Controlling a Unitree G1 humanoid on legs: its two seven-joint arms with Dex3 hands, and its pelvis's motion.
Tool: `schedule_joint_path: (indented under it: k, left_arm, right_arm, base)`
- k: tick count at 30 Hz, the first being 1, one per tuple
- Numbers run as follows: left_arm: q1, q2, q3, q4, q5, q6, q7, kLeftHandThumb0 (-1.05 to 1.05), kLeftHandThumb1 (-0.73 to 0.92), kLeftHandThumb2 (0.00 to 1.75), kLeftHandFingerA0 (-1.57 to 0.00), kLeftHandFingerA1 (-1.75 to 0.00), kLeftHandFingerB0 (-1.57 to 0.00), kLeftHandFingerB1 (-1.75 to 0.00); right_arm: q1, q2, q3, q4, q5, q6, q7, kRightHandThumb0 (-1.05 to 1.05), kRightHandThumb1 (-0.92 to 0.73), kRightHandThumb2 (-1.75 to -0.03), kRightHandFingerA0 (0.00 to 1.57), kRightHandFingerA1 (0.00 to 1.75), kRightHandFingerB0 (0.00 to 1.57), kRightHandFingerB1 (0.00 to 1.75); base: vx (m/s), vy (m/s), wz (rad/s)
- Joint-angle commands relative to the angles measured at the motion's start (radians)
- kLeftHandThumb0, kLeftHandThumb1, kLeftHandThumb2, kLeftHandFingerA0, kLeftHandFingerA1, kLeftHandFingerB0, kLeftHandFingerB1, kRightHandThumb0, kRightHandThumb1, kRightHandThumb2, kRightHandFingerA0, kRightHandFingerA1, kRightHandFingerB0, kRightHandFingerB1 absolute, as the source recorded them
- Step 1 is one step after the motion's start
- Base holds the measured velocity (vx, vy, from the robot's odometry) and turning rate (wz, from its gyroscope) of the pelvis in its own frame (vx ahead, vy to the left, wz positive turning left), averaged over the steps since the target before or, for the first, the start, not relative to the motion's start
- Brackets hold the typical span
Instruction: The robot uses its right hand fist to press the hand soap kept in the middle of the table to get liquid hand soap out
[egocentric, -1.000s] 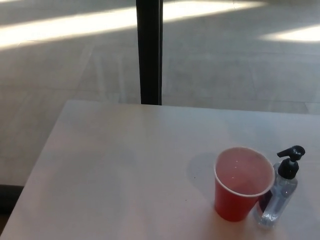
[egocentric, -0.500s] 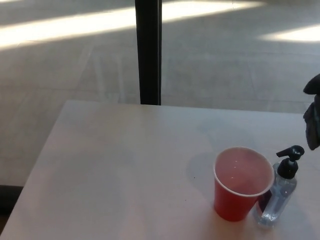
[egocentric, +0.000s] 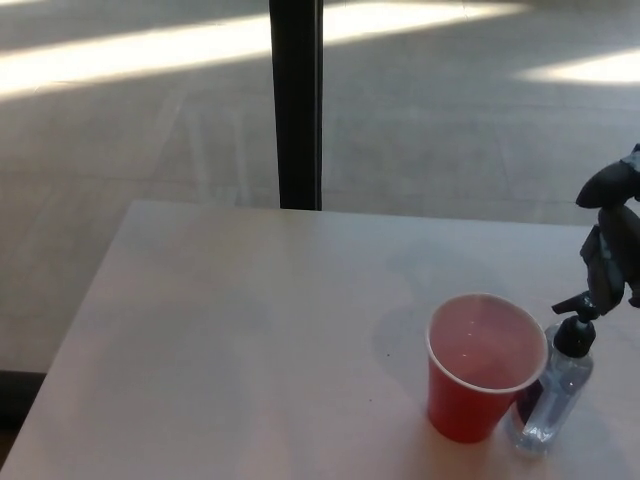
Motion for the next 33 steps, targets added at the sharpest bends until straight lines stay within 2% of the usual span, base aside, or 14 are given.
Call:
schedule_joint_path:
  k: [1, 5, 6, 7, 8, 9, 10, 13, 17, 20, 23, 33]
  left_arm:
    - [-0.001, 0.015, -0.005, 0.008, -0.006, -0.01, 0.006, -0.11, 0.36, 0.87, -0.82, -0.99, -0.59, -0.8]
    - [0.0, 0.014, -0.004, 0.007, -0.008, -0.009, 0.007, -0.11, 0.36, 0.87, -0.81, -0.98, -0.58, -0.8]
    - [0.0, 0.014, -0.004, 0.007, -0.009, -0.009, 0.005, -0.13, 0.32, 0.95, -0.82, -0.92, -0.59, -0.78]
    - [0.001, 0.014, -0.003, 0.005, -0.01, -0.008, 0.004, -0.13, 0.32, 0.95, -0.82, -0.92, -0.59, -0.78]
    - [0.0, 0.015, -0.009, -0.001, -0.004, -0.008, 0.008, -0.11, 0.36, 0.88, -0.79, -0.96, -0.58, -0.8]
    - [0.005, 0.013, -0.007, -0.01, -0.007, -0.009, 0.005, -0.11, 0.33, 0.93, -0.83, -0.96, -0.59, -0.8]
    - [0.003, 0.013, -0.006, -0.004, -0.008, -0.013, 0.006, -0.12, 0.35, 0.88, -0.82, -1.0, -0.6, -0.83]
    - [0.008, 0.01, -0.004, -0.012, -0.011, -0.015, 0.004, -0.11, 0.34, 0.94, -0.84, -0.96, -0.59, -0.8]
    - [0.005, 0.013, -0.006, -0.001, -0.008, -0.02, 0.005, -0.13, 0.35, 0.89, -0.81, -0.98, -0.58, -0.8]
    - [0.007, 0.008, -0.005, -0.019, -0.012, -0.01, 0.006, -0.11, 0.33, 0.94, -0.83, -0.95, -0.58, -0.79]
    - [0.003, 0.007, -0.007, -0.018, -0.009, -0.002, 0.013, -0.11, 0.34, 0.93, -0.82, -0.94, -0.55, -0.77]
    - [-0.01, 0.005, 0.002, 0.009, -0.018, -0.018, 0.01, -0.11, 0.35, 0.93, -0.85, -0.98, -0.58, -0.8]
  right_arm:
    - [-0.038, -0.003, 0.003, 0.061, -0.036, -0.001, 0.023, -0.25, -0.69, -1.0, 0.98, 1.75, 0.73, 1.32]
    - [-0.056, 0.002, 0.0, 0.107, -0.044, -0.012, 0.042, -0.27, -0.66, -1.02, 1.01, 1.75, 0.76, 1.28]
    - [-0.061, 0.003, 0.002, 0.116, -0.05, -0.009, 0.039, -0.27, -0.65, -1.03, 1.03, 1.75, 0.77, 1.27]
    - [-0.063, 0.004, 0.003, 0.126, -0.053, -0.014, 0.046, -0.27, -0.65, -1.03, 1.03, 1.75, 0.77, 1.27]
    - [-0.064, 0.011, 0.0, 0.127, -0.05, -0.007, 0.035, -0.27, -0.65, -1.04, 1.04, 1.75, 0.79, 1.26]
    - [-0.063, 0.02, 0.006, 0.148, -0.059, -0.029, 0.053, -0.26, -0.64, -1.06, 1.03, 1.75, 0.79, 1.27]
    - [-0.061, 0.024, 0.011, 0.148, -0.068, -0.034, 0.052, -0.26, -0.64, -1.06, 1.03, 1.75, 0.79, 1.28]
    - [-0.055, 0.037, 0.014, 0.141, -0.072, -0.025, 0.048, -0.27, -0.65, -1.04, 1.04, 1.75, 0.79, 1.26]
    - [-0.037, 0.045, 0.02, 0.14, -0.075, -0.018, 0.066, -0.27, -0.67, -1.0, 1.02, 1.75, 0.78, 1.27]
    - [-0.035, 0.047, 0.016, 0.138, -0.076, -0.018, 0.073, -0.27, -0.66, -1.01, 1.01, 1.75, 0.78, 1.27]
    - [-0.023, 0.042, 0.018, 0.132, -0.097, -0.024, 0.07, -0.29, -0.65, -1.02, 1.01, 1.75, 0.79, 1.3]
    - [-0.001, 0.031, -0.015, 0.138, -0.119, -0.036, 0.094, -0.28, -0.61, -1.05, 1.02, 1.75, 0.78, 1.33]
  base:
    - [0.0, 0.0, 0.0]
    - [0.0, 0.0, 0.0]
    - [0.0, 0.0, 0.0]
    - [0.0, 0.0, 0.0]
    - [0.0, 0.0, 0.0]
    - [0.0, 0.0, 0.0]
    - [0.0, 0.0, 0.0]
    - [0.0, 0.0, 0.0]
    - [0.0, 0.0, 0.0]
    - [0.0, 0.0, 0.0]
    - [0.0, 0.0, 0.0]
    - [0.0, 0.0, 0.0]
